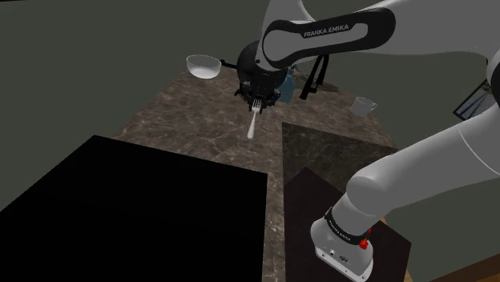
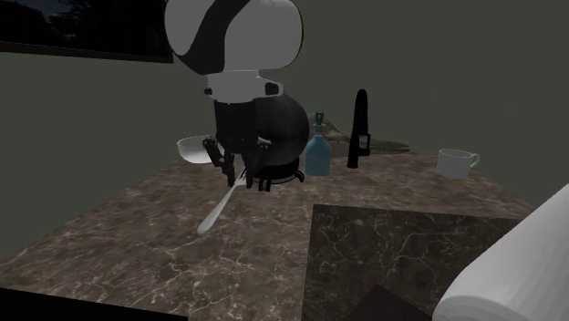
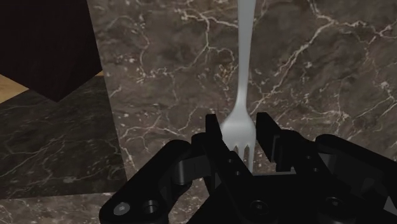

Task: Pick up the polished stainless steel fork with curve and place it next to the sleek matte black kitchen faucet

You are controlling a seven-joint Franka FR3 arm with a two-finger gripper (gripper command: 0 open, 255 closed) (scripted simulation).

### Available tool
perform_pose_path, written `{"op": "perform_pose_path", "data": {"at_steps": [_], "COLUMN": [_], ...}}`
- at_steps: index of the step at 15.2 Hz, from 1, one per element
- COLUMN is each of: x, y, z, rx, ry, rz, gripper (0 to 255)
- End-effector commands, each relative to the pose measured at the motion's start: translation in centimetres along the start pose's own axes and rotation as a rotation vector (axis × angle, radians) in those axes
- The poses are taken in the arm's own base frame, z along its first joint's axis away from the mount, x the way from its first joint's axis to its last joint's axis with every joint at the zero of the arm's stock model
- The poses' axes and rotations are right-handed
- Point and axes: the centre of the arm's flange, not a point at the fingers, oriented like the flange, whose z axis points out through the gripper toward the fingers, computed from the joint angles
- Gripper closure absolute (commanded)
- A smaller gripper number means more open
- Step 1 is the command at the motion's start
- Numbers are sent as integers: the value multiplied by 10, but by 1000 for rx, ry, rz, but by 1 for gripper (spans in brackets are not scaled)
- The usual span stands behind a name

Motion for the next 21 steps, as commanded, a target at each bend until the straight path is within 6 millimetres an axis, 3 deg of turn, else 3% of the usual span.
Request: {"op": "perform_pose_path", "data": {"at_steps": [1, 21], "x": [1, 8], "y": [-1, -3], "z": [-11, -116], "rx": [0, 0], "ry": [0, 0], "rz": [0, 0], "gripper": [255, 255]}}
